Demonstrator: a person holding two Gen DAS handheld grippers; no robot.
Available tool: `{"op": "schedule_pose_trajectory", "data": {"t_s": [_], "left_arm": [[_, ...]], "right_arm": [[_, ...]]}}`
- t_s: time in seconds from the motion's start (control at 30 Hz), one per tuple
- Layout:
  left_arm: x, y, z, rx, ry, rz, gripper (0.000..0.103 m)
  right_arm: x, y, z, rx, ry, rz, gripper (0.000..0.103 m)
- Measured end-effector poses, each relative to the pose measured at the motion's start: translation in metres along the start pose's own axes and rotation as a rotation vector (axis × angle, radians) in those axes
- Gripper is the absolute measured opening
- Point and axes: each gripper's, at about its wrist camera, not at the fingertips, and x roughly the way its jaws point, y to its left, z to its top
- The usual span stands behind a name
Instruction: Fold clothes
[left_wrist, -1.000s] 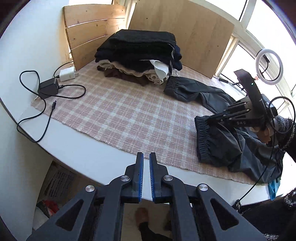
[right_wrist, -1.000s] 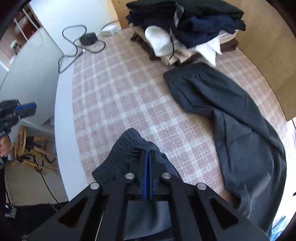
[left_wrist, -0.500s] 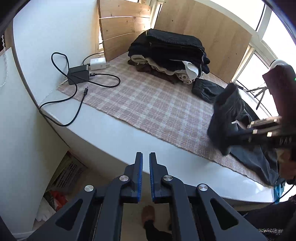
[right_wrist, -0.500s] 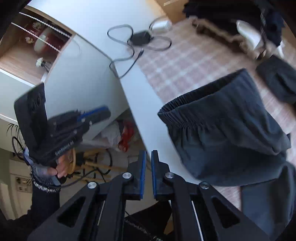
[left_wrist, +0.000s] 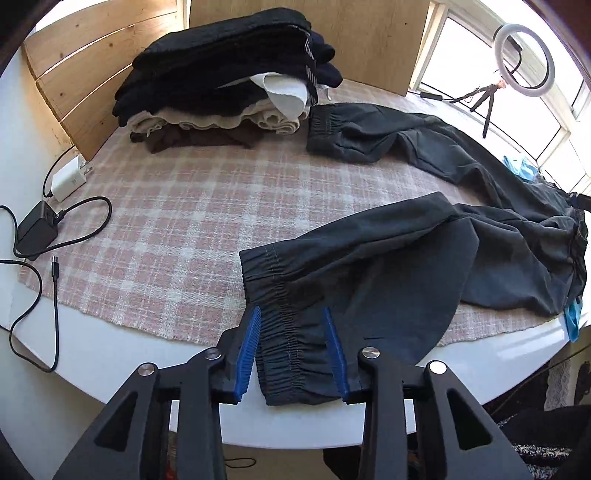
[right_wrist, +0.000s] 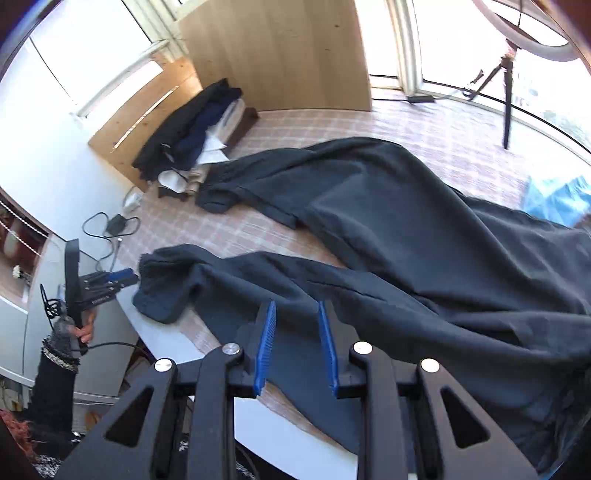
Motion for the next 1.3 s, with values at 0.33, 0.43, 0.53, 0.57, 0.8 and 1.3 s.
{"op": "schedule_pose_trajectory", "data": {"t_s": [0.33, 0.43, 0.53, 0.57, 0.8, 1.3], "left_arm": [[0.018, -0.005, 0.025, 0.049, 0.014, 0.033, 0.023], [-0.001, 0.003, 0.045, 0.043, -0.032, 0.076, 0.023], [-0.001, 0.034, 0.07, 0.021, -0.005, 0.193, 0.029], [-0.001, 0.044, 0.078, 0.013, 0.004, 0.232, 0.037], [0.009, 0.033, 0.064, 0.118, 0.066, 0.328, 0.042], [0.001, 0.03, 0.035, -0.048, 0.125, 0.184, 0.041]], "right_arm": [[-0.044, -0.16, -0.13, 0.524, -0.108, -0.361, 0.024], [-0.08, -0.196, -0.157, 0.654, -0.18, -0.45, 0.024], [-0.107, -0.221, -0.179, 0.726, -0.21, -0.498, 0.024], [-0.113, -0.227, -0.185, 0.744, -0.206, -0.507, 0.025], [-0.127, -0.226, -0.192, 0.636, -0.218, -0.503, 0.035], [-0.159, -0.298, -0.209, 0.755, -0.305, -0.612, 0.011]]}}
